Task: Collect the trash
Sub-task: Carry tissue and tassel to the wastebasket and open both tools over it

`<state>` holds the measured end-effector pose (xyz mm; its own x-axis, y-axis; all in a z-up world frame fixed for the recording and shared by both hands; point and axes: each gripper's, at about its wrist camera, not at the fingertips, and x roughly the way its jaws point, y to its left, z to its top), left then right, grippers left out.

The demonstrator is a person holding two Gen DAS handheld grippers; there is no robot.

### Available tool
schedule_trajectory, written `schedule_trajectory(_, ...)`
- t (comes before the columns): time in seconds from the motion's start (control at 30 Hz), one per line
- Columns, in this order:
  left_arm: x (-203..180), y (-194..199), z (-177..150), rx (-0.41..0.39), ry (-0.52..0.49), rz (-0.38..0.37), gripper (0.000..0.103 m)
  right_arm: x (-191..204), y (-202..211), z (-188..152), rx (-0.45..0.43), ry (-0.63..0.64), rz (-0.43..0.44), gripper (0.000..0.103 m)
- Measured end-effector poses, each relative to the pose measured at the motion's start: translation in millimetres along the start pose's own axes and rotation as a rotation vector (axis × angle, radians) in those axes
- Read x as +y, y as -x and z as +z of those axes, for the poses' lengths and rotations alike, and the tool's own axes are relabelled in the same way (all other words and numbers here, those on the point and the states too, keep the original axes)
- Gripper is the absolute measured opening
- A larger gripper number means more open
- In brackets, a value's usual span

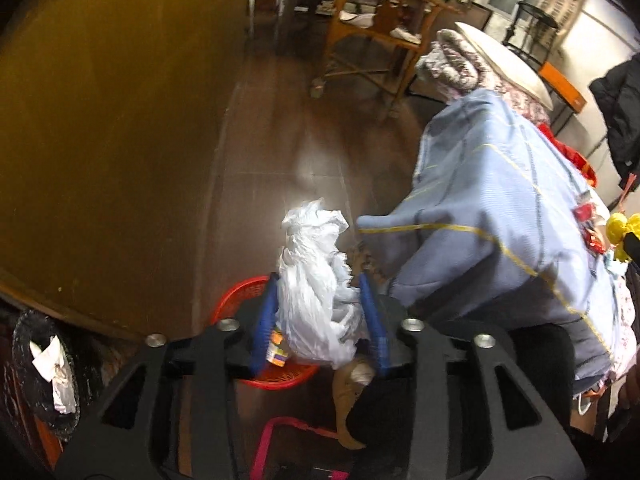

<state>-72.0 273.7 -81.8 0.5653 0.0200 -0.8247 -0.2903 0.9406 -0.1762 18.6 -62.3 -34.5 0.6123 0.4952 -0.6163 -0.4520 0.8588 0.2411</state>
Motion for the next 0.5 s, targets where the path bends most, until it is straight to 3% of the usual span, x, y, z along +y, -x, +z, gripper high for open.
schedule_trajectory(0.17,16,7,-1,-0.015,0.030,0.025,0.074,28,-18,2,0.037,0.037,0.046,0.030)
schedule_trajectory(0.33,34,17,-4,0.001,0.089,0.067,0.078,58,-39,2,0.085,0.077,0.094,0.030)
schedule_trajectory(0.43,46,27,-11,0.000,0.153,0.157,0.088,78,-53,1,0.118,0.109,0.129,0.030)
schedule_trajectory(0.5,56,34,-20,-0.006,0.191,0.212,0.089,92,-64,0,0.145,0.131,0.151,0.030)
